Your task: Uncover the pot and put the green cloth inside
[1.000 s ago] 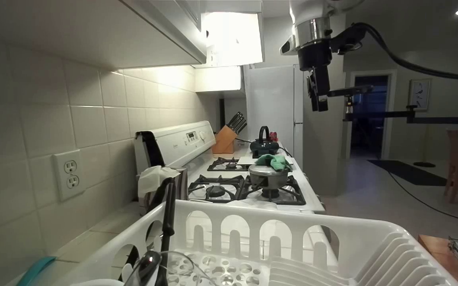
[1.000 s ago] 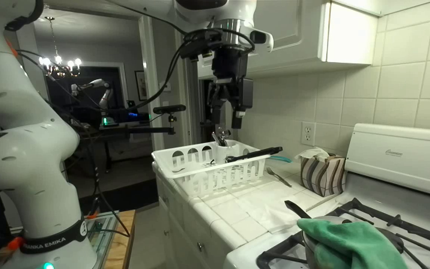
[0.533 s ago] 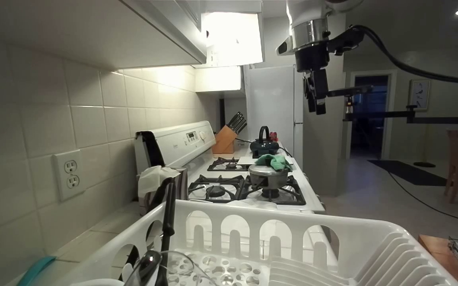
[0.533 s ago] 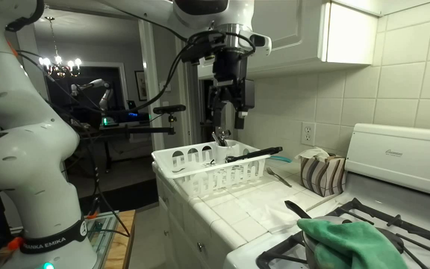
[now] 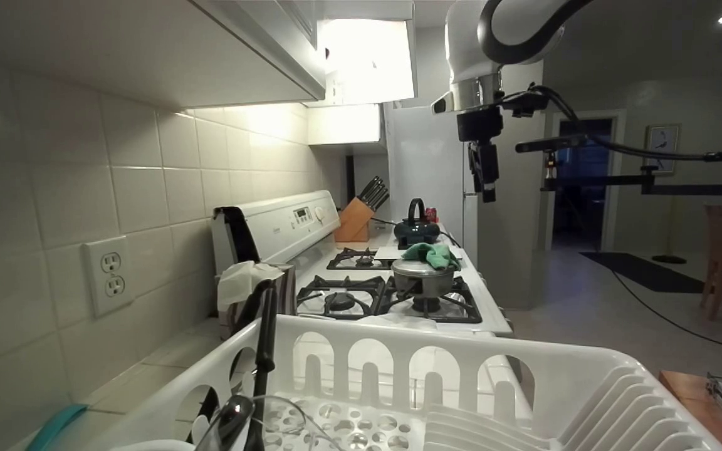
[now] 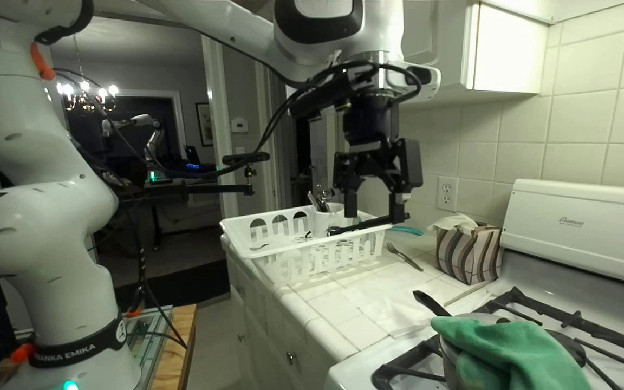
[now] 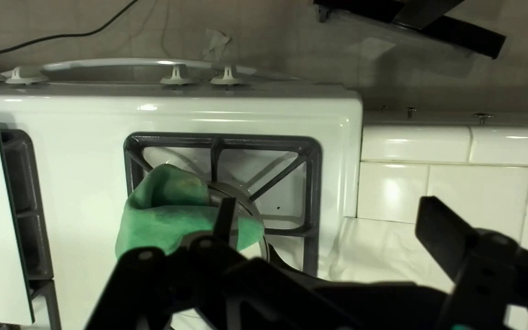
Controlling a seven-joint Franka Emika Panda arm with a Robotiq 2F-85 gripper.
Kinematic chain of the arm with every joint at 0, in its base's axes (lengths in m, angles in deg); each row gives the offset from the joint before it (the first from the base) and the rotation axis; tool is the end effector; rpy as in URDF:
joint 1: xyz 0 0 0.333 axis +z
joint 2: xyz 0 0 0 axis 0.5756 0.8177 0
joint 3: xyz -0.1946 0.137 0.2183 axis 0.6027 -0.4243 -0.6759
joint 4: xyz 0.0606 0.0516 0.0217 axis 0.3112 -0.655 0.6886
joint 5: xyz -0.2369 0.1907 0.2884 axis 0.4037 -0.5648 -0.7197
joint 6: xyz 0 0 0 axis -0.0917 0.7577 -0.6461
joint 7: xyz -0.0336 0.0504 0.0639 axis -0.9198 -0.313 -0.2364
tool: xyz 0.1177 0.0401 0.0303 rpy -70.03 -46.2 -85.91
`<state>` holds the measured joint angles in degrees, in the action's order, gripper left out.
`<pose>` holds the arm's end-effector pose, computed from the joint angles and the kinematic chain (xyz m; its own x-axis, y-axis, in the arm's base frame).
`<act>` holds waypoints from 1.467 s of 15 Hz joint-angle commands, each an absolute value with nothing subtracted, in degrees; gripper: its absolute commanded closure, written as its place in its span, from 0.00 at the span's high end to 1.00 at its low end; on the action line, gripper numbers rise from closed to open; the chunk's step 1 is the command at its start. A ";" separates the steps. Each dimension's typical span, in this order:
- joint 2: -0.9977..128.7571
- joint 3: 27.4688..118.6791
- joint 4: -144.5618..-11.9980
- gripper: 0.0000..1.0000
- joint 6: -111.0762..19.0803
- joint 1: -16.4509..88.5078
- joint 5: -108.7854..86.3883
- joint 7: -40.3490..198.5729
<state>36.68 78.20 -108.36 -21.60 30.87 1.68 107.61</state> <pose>0.4987 -0.1458 0.4607 0.9548 0.2690 -0.1265 0.2894 -0.9383 0.1892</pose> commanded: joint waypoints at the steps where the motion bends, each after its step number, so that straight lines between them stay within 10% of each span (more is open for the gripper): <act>1: 43.62 78.59 -104.32 1.00 -24.34 30.09 2.95 112.69; 22: 76.22 76.63 -73.97 0.89 -23.39 24.93 4.45 139.66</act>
<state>73.45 77.85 -78.00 -25.75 26.29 4.00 138.24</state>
